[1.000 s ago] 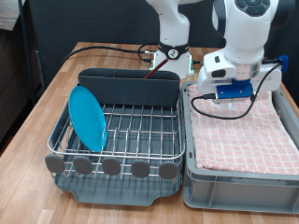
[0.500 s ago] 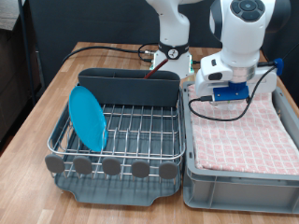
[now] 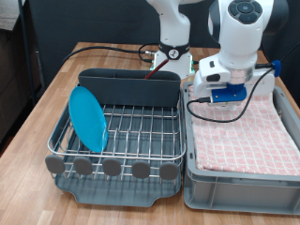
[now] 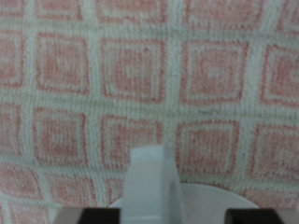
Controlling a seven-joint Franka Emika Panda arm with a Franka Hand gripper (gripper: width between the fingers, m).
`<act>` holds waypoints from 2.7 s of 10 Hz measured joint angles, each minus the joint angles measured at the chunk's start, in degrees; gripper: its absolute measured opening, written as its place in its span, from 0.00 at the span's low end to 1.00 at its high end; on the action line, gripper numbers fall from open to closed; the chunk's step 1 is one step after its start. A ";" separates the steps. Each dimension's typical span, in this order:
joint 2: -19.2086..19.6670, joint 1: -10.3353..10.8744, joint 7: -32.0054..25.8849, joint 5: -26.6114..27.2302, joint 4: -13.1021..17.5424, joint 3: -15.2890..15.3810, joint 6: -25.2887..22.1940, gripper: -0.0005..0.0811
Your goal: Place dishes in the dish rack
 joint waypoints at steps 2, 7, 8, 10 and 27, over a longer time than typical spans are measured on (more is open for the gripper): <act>-0.17 -0.06 0.16 -0.56 0.00 -0.41 0.21 0.09; -6.48 -0.47 5.21 -10.06 0.82 -3.34 -2.31 0.09; -8.03 -0.70 5.30 -10.92 1.07 -4.08 -2.23 0.09; -10.58 -1.64 4.69 -12.95 1.65 -5.56 -0.06 0.09; 8.29 -4.52 -10.64 -5.36 29.30 -10.13 11.25 0.09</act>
